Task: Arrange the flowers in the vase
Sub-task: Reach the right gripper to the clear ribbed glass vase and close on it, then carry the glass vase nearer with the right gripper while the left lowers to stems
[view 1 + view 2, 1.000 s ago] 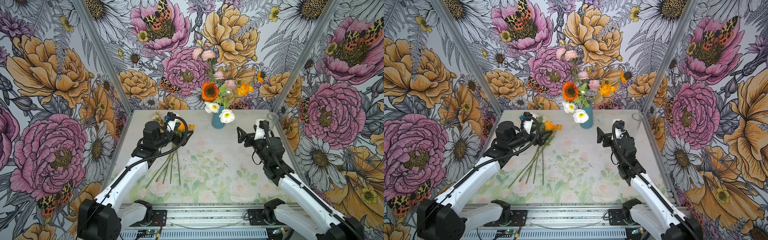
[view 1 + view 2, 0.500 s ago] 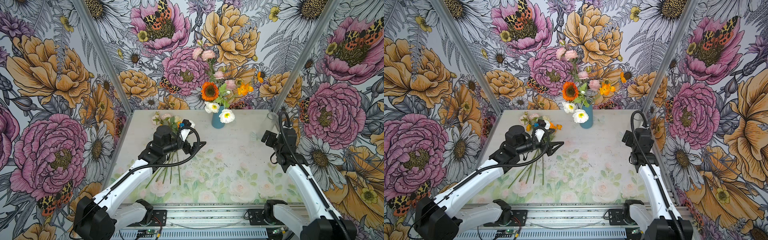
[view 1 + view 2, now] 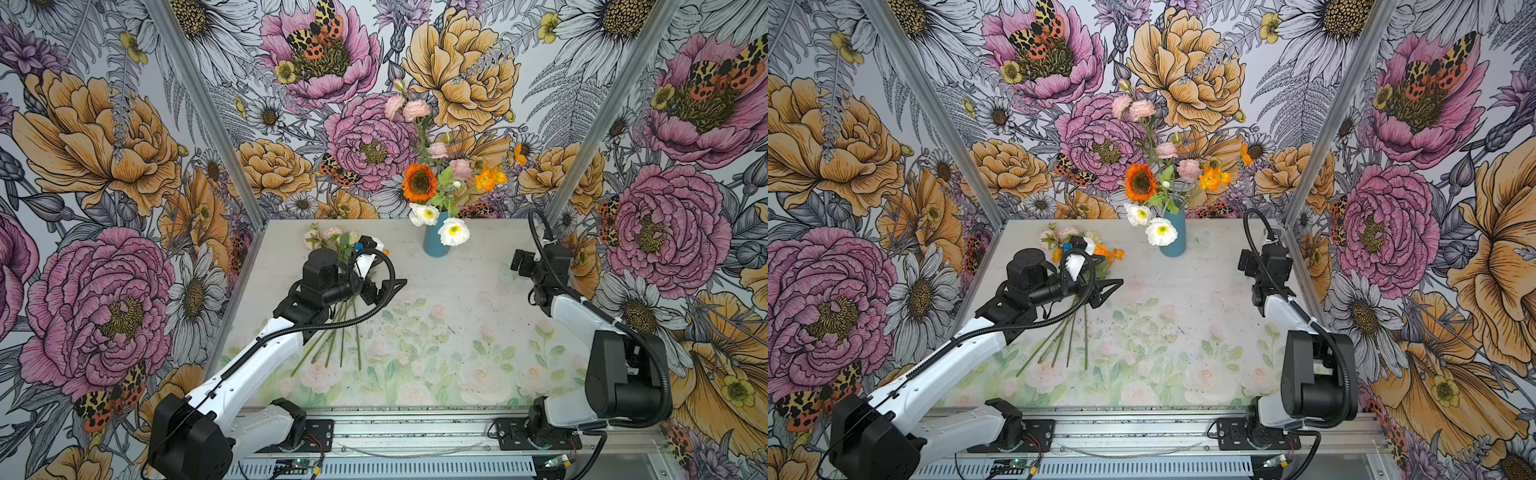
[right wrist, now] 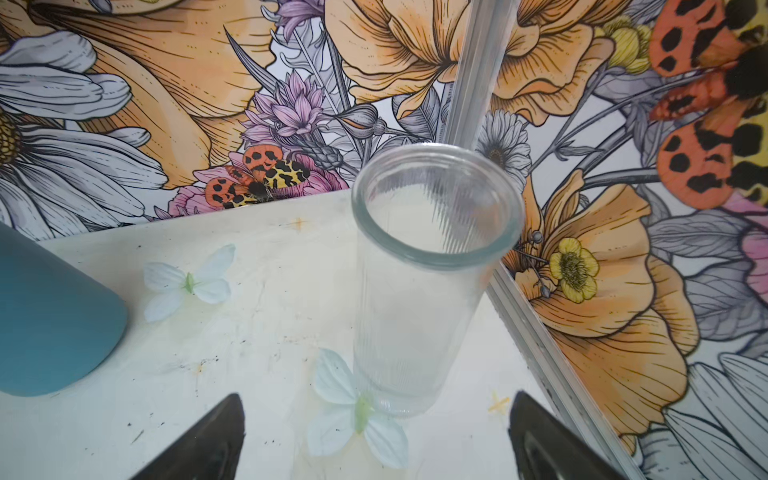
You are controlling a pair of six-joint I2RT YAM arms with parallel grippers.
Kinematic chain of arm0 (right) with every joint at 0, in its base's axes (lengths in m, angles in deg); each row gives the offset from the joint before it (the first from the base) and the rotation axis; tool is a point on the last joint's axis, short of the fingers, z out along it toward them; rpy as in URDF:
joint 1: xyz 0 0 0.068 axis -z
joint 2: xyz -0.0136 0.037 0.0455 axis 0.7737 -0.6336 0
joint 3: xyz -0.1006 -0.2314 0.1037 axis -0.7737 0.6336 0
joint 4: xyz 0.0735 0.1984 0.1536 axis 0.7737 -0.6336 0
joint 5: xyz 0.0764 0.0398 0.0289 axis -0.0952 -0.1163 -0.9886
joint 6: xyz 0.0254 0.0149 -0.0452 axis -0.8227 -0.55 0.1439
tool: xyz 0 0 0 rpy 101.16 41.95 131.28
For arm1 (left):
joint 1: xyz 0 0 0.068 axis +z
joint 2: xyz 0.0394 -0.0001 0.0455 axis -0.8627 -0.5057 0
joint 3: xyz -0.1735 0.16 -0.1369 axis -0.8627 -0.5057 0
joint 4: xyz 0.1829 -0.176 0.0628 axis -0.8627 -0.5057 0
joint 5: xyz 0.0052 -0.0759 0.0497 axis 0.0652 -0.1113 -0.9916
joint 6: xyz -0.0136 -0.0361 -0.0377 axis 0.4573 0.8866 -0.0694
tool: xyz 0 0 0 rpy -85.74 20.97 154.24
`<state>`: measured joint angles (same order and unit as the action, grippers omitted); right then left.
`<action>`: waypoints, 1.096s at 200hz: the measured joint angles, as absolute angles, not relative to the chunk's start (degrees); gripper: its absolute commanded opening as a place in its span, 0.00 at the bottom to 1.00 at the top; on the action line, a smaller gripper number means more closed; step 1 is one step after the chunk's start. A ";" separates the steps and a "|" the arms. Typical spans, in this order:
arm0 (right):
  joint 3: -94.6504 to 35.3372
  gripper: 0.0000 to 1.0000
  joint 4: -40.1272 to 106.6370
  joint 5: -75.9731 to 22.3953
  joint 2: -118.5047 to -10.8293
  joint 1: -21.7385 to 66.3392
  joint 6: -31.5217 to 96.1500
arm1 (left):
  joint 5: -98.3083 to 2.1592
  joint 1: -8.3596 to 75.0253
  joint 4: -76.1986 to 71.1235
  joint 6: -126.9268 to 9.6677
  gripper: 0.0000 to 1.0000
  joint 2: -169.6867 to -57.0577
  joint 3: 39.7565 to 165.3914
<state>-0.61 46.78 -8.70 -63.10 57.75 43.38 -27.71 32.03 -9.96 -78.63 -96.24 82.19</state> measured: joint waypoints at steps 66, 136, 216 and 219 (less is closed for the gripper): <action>-9.35 0.99 55.10 -9.10 -73.55 60.01 45.30 | -26.09 33.62 -10.00 -78.20 0.99 -96.64 82.19; -12.22 0.89 56.09 -10.98 -79.10 62.02 45.39 | -24.54 35.74 -9.92 -77.08 0.99 -96.88 82.19; -12.15 0.62 58.12 -14.47 -80.68 62.30 45.02 | -24.23 36.05 -9.92 -76.67 0.99 -97.12 82.19; -12.11 0.62 58.23 -14.54 -80.68 62.30 45.02 | -24.19 36.16 -9.92 -76.67 0.99 -97.12 82.21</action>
<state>-12.11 58.23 -14.54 -80.68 62.30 45.02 -24.19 36.16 -9.92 -76.67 -97.12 82.21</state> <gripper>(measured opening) 0.720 0.988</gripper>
